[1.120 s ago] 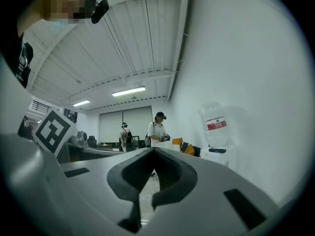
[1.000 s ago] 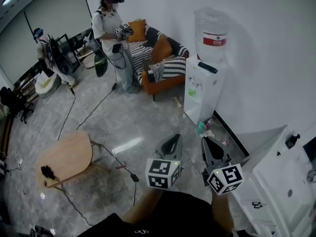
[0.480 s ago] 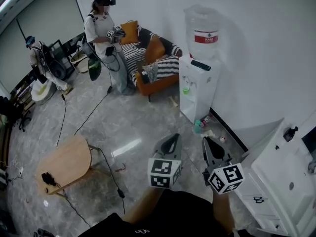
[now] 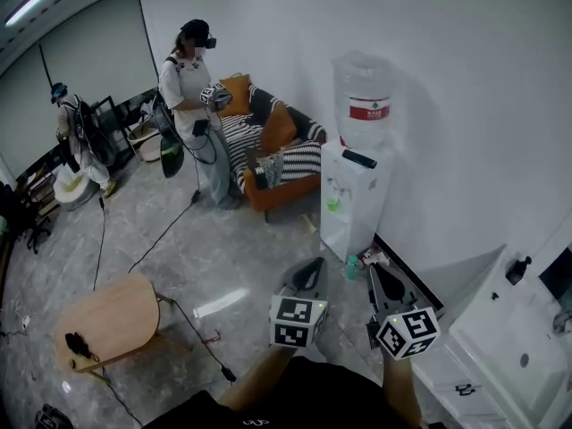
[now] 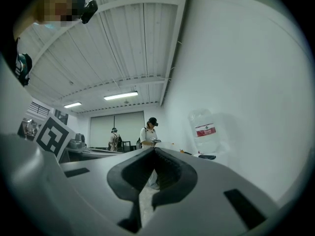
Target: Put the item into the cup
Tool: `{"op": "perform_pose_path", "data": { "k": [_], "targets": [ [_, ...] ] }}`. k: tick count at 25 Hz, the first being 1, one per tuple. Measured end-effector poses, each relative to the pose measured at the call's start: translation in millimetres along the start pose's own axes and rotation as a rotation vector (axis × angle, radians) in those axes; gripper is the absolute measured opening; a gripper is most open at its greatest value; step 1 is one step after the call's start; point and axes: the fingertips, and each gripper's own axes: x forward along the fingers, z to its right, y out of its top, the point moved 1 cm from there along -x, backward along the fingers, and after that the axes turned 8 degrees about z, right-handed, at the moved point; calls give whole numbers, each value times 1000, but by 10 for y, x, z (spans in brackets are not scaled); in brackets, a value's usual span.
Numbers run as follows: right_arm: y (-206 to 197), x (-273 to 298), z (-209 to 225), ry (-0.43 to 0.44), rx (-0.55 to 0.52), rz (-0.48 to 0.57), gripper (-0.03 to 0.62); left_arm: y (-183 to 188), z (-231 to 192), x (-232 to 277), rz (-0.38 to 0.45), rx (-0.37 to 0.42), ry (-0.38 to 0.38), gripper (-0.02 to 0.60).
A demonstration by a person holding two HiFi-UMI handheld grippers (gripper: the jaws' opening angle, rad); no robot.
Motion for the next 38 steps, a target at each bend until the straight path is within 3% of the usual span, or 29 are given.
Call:
{"op": "perform_pose_path", "data": {
  "k": [16,25,32,38],
  "targets": [
    [-520,899,159,9,5,-80,9,-260,-792,650,-8,-56,19,14],
    [-744,1477,226,13,-53,-169,9,-576,-1461,1162,-41,-179,92,14],
    [-931,1631,470,-9,-87,-222,9,-805,-1419,1435,-61,-152,71,14],
    [-1400,1753,828,-79,9,-276,9,-1214,-1614,1579,-157,-104,101,14]
  ]
}}
